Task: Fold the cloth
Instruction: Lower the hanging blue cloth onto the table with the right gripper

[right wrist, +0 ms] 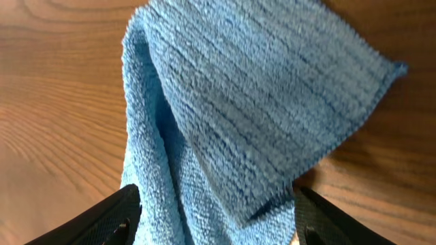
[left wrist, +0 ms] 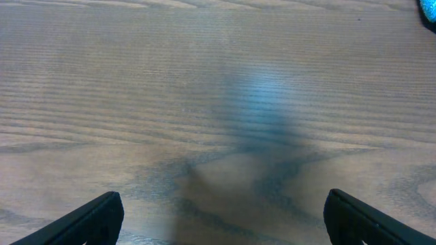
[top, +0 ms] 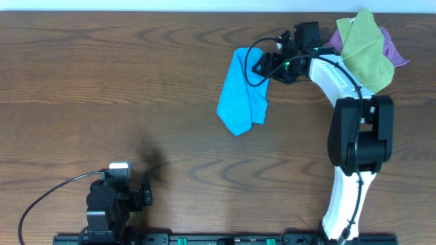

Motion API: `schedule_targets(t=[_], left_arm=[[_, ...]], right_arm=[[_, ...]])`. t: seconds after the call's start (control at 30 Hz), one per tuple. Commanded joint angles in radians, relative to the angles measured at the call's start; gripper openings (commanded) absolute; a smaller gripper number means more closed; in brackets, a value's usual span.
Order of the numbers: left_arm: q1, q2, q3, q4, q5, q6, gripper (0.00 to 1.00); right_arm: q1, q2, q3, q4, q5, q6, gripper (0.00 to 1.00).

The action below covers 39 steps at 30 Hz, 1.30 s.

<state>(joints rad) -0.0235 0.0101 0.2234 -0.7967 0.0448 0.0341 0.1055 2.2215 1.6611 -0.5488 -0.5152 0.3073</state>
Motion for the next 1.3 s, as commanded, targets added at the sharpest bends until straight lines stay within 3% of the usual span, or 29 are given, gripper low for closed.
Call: schedule_targets(t=[0.0,0.3,0.53,0.67,0.77,1.27], left_arm=[[-0.005,-0.006,-0.037,-0.037,0.0,0.011,0.95],[-0.005,-0.006,-0.037,-0.037,0.0,0.011,0.95],[-0.005,-0.006,-0.037,-0.037,0.0,0.011,0.95],[-0.005,-0.006,-0.037,-0.037,0.0,0.011,0.95],[-0.005,-0.006,-0.037,-0.037,0.0,0.011,0.95],[-0.005,-0.006,-0.037,-0.037,0.0,0.011,0.95]], right_arm=[[0.016,0.005,0.006,0.016,0.018,-0.008,0.72],[0.027,0.014,0.006,0.061,0.048,0.003,0.67],[0.028,0.071,0.006,0.078,0.047,0.011,0.52],[0.028,0.087,0.006,0.106,0.048,0.01,0.32],[0.023,0.086,0.007,0.169,0.056,0.01,0.01],[-0.081,0.068,0.119,0.111,0.144,-0.036,0.01]])
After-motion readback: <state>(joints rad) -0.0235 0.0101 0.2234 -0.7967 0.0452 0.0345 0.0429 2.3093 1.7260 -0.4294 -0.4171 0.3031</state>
